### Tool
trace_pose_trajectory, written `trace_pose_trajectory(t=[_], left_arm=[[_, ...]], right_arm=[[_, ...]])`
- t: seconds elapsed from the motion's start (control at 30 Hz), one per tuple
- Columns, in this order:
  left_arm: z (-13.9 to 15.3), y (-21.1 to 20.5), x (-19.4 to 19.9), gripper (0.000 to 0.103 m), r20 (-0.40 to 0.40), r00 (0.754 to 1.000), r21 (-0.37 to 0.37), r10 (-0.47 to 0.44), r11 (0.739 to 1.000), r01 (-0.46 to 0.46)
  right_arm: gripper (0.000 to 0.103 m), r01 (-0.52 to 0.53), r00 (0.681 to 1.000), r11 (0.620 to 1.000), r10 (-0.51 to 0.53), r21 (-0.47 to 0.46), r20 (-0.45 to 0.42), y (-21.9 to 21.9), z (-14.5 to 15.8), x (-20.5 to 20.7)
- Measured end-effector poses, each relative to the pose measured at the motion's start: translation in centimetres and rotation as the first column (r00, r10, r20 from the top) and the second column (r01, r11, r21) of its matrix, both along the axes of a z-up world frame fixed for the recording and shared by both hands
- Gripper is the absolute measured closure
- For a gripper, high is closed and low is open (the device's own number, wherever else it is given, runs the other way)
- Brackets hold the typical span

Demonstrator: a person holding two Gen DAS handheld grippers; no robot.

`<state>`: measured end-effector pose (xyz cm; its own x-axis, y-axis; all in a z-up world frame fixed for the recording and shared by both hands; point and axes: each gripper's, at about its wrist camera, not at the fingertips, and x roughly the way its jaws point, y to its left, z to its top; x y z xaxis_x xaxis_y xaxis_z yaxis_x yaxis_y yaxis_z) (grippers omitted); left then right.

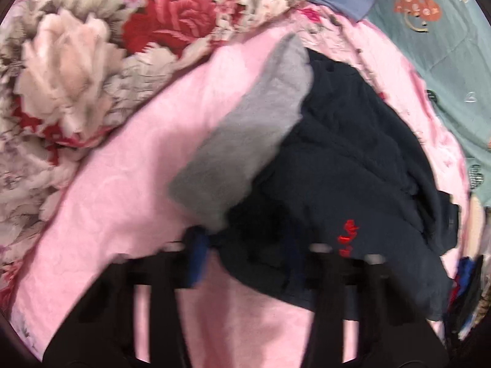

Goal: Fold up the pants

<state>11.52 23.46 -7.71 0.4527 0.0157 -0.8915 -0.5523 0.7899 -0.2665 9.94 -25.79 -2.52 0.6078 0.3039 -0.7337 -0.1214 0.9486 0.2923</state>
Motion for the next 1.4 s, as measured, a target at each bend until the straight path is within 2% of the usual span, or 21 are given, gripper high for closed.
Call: trace_pose_trajectory(t=[0.07, 0.1, 0.17, 0.27, 0.33, 0.43, 0.57, 0.8, 0.9, 0.97, 1.0, 1.1, 1.2, 1.27, 1.4], left_arm=[[0.1, 0.0, -0.5, 0.090, 0.039, 0.999, -0.016, -0.013, 1.000, 0.013], [0.2, -0.2, -0.6, 0.090, 0.049, 0.998, -0.021, -0.024, 0.999, 0.025], [0.8, -0.9, -0.9, 0.090, 0.056, 0.998, 0.032, -0.034, 0.999, 0.032], [1.8, -1.5, -1.0, 0.090, 0.076, 0.996, 0.061, -0.045, 0.997, 0.040], [2.4, -2.0, -1.0, 0.090, 0.084, 0.995, 0.092, -0.058, 0.994, 0.050], [2.6, -2.4, -1.0, 0.090, 0.088, 0.994, 0.110, -0.072, 0.992, 0.062], [1.8, -2.2, -0.6, 0.090, 0.065, 0.996, 0.096, -0.057, 0.994, 0.050], [1.8, -2.2, -0.8, 0.090, 0.065, 0.997, 0.087, -0.051, 0.995, 0.045], [1.8, -2.5, -0.7, 0.089, 0.060, 0.997, 0.100, -0.052, 0.994, 0.046], [1.6, -2.7, -0.4, 0.089, 0.053, 0.997, 0.104, -0.057, 0.993, 0.052], [1.5, -2.7, -0.3, 0.089, 0.053, 0.997, 0.098, -0.060, 0.994, 0.054], [1.2, -2.8, 0.1, 0.089, 0.056, 0.996, 0.072, -0.066, 0.995, 0.062], [0.5, -2.6, 0.4, 0.085, 0.068, 0.997, 0.013, -0.048, 0.999, 0.047], [0.0, -2.4, 0.3, 0.085, 0.082, 0.996, -0.022, -0.032, 0.999, 0.034], [0.4, -2.6, -0.1, 0.091, 0.086, 0.996, 0.011, -0.033, 0.999, 0.032]], right_arm=[[0.001, 0.016, 1.000, 1.000, -0.016, 0.004, -0.003, -0.6, 0.0, 0.1], [0.001, 0.033, 0.999, 0.999, -0.033, 0.013, -0.006, -1.3, 0.1, 0.1], [0.001, 0.062, 0.998, 0.998, -0.061, 0.034, -0.010, -2.2, 0.1, 0.2], [0.001, 0.095, 0.995, 0.994, -0.093, 0.050, -0.032, -3.6, -0.1, 0.4], [0.001, 0.130, 0.990, 0.991, -0.132, -0.040, -0.055, -4.5, -0.4, 0.8], [0.001, 0.235, 0.968, 0.959, -0.246, -0.160, -0.049, -7.5, -0.8, 1.0], [0.001, 0.321, 0.938, 0.935, -0.335, -0.148, -0.083, -11.7, -1.7, 0.6], [0.001, 0.367, 0.911, 0.907, -0.395, -0.207, -0.120, -15.0, -2.9, 1.9], [0.002, 0.362, 0.910, 0.912, -0.391, -0.193, -0.140, -15.4, -3.3, 2.1], [0.019, 0.364, 0.907, 0.919, -0.386, -0.152, -0.167, -16.1, -3.7, 2.6], [0.024, 0.367, 0.904, 0.919, -0.389, -0.144, -0.177, -16.2, -3.8, 2.8], [0.028, 0.370, 0.906, 0.920, -0.388, -0.130, -0.169, -16.7, -3.6, 3.1], [0.043, 0.371, 0.910, 0.923, -0.383, -0.104, -0.156, -17.1, -3.5, 3.3], [0.069, 0.376, 0.910, 0.922, -0.386, -0.093, -0.152, -17.4, -3.6, 3.4], [0.081, 0.375, 0.914, 0.925, -0.380, -0.064, -0.141, -17.6, -3.8, 3.5]])
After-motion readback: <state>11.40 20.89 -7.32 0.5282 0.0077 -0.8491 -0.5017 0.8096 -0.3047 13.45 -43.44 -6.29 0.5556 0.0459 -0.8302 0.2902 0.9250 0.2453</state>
